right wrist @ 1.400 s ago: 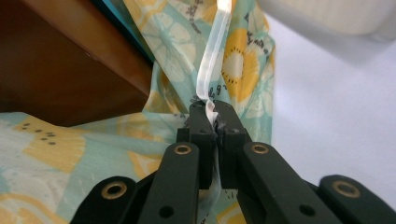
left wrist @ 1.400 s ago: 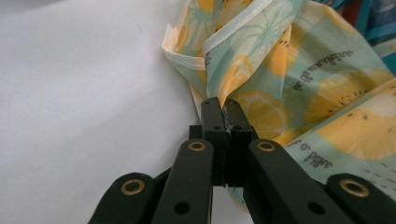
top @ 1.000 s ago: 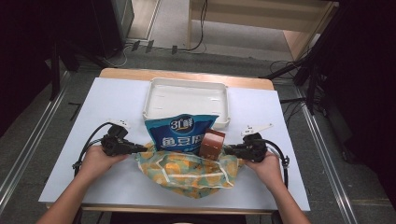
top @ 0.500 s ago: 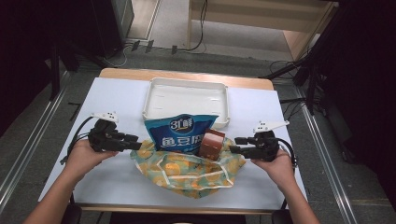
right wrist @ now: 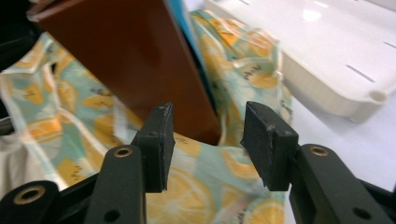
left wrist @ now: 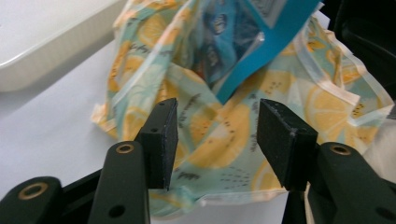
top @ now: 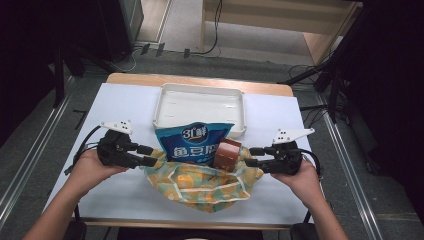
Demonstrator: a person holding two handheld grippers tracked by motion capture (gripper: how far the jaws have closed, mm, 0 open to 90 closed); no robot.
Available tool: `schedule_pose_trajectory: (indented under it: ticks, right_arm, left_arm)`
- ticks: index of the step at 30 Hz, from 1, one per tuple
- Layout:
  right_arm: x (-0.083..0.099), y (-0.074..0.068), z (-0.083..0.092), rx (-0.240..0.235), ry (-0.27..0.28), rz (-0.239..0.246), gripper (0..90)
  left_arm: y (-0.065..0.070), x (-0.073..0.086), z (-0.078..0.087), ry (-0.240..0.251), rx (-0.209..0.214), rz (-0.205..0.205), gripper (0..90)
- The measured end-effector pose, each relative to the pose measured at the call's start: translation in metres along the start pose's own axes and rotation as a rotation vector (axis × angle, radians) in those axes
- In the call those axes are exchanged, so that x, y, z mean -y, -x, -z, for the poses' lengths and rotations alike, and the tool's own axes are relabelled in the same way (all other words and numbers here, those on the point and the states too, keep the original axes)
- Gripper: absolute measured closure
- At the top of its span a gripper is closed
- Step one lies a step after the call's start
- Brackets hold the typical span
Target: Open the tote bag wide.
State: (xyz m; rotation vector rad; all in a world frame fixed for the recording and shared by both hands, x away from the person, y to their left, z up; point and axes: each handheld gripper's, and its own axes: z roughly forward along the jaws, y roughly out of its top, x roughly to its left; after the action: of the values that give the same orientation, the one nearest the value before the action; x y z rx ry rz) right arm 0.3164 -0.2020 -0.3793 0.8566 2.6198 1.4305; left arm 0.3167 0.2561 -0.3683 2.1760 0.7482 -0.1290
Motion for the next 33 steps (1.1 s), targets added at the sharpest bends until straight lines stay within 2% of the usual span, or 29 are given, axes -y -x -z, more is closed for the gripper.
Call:
schedule_pose_trajectory:
  ticks: [5,12,17,24,27,31,32,33]
  right_arm:
    - [0.0,-0.009,-0.001,-0.033,0.005,0.029,50.2]
    - [0.004,-0.017,-0.015,-0.084,-0.017,0.057,32.3]
    - [0.006,-0.018,-0.026,-0.104,-0.029,0.058,28.3]
    - [0.014,-0.019,-0.037,-0.101,-0.04,0.052,28.6]
    - [0.019,-0.02,-0.043,-0.095,-0.058,0.062,32.2]
    - [0.023,-0.021,-0.049,-0.083,-0.091,0.074,39.2]
    - [0.025,-0.021,-0.051,-0.079,-0.115,0.07,47.2]
    - [0.026,-0.022,-0.051,-0.078,-0.121,0.063,51.1]
  left_arm:
    - [0.004,-0.002,-0.004,0.003,0.027,0.001,42.7]
    - [0.01,-0.001,-0.014,-0.006,0.042,-0.036,39.8]
    - [0.01,0.002,-0.022,-0.009,0.065,-0.043,37.0]
    - [0.007,0.007,-0.033,-0.031,0.072,-0.048,37.1]
    - [0.007,0.009,-0.039,-0.037,0.073,-0.041,38.8]
    - [0.006,0.01,-0.043,-0.054,0.073,-0.035,46.5]
    - [0.007,0.011,-0.044,-0.072,0.066,-0.037,49.9]
    - [0.007,0.011,-0.045,-0.079,0.059,-0.044,52.6]
